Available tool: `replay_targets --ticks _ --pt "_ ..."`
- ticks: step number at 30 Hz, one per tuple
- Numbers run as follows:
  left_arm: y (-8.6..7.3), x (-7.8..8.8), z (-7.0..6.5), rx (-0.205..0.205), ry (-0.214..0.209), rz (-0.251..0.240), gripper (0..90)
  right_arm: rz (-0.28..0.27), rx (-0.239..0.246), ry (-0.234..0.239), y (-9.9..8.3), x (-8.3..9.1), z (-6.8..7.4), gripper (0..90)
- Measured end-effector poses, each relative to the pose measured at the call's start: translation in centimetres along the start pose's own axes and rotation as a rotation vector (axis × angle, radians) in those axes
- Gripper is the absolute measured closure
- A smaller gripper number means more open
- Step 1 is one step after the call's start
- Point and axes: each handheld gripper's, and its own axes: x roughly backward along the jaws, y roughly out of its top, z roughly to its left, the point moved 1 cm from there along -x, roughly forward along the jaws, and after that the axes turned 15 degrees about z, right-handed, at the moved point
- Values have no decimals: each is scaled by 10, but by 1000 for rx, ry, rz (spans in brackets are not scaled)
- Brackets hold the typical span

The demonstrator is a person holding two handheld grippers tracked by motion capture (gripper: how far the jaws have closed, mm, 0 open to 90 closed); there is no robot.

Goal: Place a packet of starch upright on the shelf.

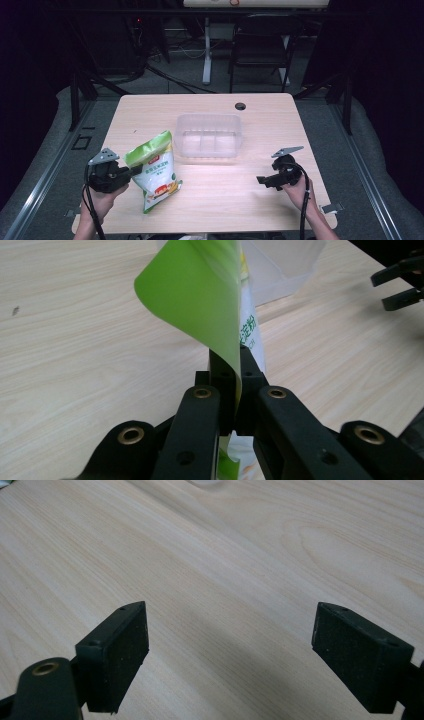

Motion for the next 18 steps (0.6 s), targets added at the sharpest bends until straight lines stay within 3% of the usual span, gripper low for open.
replay_targets --ticks 11,18 --pt "32 6 -20 -123 21 89 900 -4 4 1 0 0 0 146" --pt "43 10 -26 -168 46 119 900 -5 2 -3 0 0 0 146"
